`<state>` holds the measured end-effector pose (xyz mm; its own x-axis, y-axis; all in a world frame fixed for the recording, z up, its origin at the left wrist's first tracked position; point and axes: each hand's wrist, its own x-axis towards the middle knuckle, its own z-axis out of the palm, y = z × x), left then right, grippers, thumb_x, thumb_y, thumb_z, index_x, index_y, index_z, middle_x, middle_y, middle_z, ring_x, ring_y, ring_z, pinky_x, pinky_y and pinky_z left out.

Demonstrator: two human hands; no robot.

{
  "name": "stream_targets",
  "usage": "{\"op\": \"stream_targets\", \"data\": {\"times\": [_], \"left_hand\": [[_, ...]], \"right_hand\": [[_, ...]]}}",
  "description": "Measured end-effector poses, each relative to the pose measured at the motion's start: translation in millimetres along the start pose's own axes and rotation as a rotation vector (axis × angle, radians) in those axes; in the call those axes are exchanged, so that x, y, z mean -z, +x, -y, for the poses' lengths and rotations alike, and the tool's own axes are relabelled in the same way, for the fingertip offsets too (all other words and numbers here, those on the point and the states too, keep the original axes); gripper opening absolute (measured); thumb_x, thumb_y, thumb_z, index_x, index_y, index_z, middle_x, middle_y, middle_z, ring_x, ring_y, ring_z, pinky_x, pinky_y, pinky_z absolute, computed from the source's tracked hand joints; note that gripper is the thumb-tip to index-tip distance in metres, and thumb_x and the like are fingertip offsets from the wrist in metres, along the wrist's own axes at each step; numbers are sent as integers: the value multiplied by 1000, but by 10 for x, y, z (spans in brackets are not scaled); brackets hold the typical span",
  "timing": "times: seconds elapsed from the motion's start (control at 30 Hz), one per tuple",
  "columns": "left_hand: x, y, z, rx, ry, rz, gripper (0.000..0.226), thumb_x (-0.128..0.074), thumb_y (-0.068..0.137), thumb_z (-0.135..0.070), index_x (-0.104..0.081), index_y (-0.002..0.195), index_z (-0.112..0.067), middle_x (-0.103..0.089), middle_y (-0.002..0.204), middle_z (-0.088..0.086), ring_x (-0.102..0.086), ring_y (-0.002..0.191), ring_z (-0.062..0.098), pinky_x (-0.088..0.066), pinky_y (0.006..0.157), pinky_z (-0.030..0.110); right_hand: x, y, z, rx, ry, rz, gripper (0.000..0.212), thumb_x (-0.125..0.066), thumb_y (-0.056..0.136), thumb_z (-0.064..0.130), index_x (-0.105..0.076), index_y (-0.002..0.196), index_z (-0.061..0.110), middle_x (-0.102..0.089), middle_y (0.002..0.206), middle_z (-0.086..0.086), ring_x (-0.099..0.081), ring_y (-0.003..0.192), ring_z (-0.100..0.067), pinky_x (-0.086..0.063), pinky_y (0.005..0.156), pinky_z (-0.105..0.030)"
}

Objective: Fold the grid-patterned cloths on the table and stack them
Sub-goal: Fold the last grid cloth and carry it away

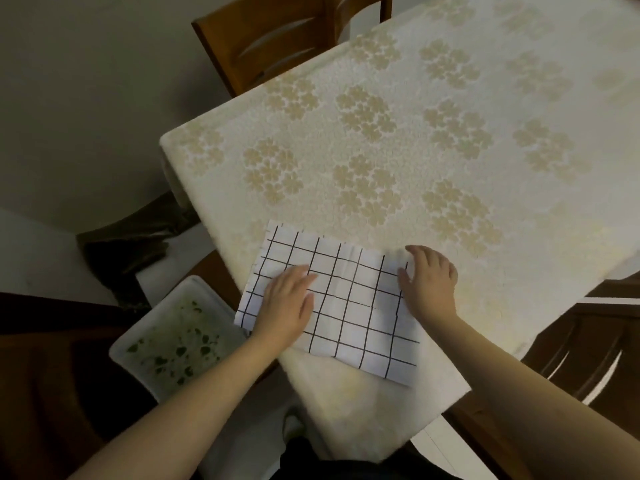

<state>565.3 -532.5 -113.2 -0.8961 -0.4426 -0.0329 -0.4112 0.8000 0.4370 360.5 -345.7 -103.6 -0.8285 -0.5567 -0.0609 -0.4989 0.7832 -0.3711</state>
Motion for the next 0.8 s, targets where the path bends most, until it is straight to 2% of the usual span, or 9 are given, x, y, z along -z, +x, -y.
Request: {"op": "stream_targets", "data": {"times": [0.1, 0.2, 0.33, 0.43, 0.53, 0.6, 0.7, 0.8], "left_hand": [[-135, -306, -66, -79, 90, 60, 45, -33, 100, -36, -51, 138, -18, -46, 146, 2, -37, 138, 20, -20, 118, 39], [-238, -498, -91, -17, 199, 127, 51, -29, 100, -39, -44, 144, -18, -41, 152, 5, -30, 144, 22, -19, 118, 42], [-335, -536, -74, 14, 300, 228, 60, -25, 99, -48, -29, 152, -21, -27, 159, 8, -22, 147, 25, -11, 116, 43], [-341, -466, 5, -3, 330, 269, 63, -16, 98, -51, -13, 155, -25, -11, 163, 5, -8, 150, 24, -2, 118, 43], [-325, -469, 43, -23, 350, 288, 65, -5, 95, -54, 2, 155, -29, 7, 163, 2, 5, 150, 24, 6, 120, 43], [-308, -498, 94, -2, 361, 290, 69, 0, 92, -59, 11, 154, -31, 18, 161, 2, 14, 149, 25, 10, 119, 46], [-249, -541, 228, 67, 347, 298, 73, -4, 92, -67, 21, 151, -32, 31, 157, 2, 24, 146, 25, 15, 117, 50], [-142, -597, 367, 114, 317, 318, 72, -9, 94, -68, 22, 150, -34, 32, 156, 1, 26, 146, 23, 15, 117, 49]], "right_hand": [[-169, -376, 216, 177, -9, 49, 47, -51, 91, 33, -54, 134, 13, -57, 135, -10, -49, 127, -33, -32, 107, -49], [-380, -739, 417, 236, -32, 150, 57, -41, 90, 41, -51, 138, 13, -54, 141, -8, -47, 132, -31, -25, 110, -43], [-621, -1050, 584, 277, -74, 248, 63, -30, 98, 50, -32, 151, 17, -32, 157, -3, -25, 147, -24, -7, 117, -38], [-706, -1149, 563, 224, -109, 291, 64, -23, 99, 53, -18, 155, 22, -12, 162, 1, -5, 150, -19, -7, 120, -43], [-728, -1199, 461, 172, -156, 317, 64, -25, 101, 52, -2, 156, 27, 7, 163, 4, 13, 149, -16, 12, 119, -40], [-685, -1239, 422, 119, -173, 305, 65, -25, 101, 52, 2, 155, 27, 10, 163, 4, 15, 149, -17, 16, 116, -38], [-600, -1320, 344, 21, -173, 333, 65, -21, 101, 55, 7, 155, 30, 15, 162, 5, 17, 149, -17, 12, 118, -39], [-522, -1439, 269, -66, -186, 347, 67, -21, 100, 56, 8, 155, 30, 17, 162, 4, 18, 149, -17, 9, 119, -41]]}}
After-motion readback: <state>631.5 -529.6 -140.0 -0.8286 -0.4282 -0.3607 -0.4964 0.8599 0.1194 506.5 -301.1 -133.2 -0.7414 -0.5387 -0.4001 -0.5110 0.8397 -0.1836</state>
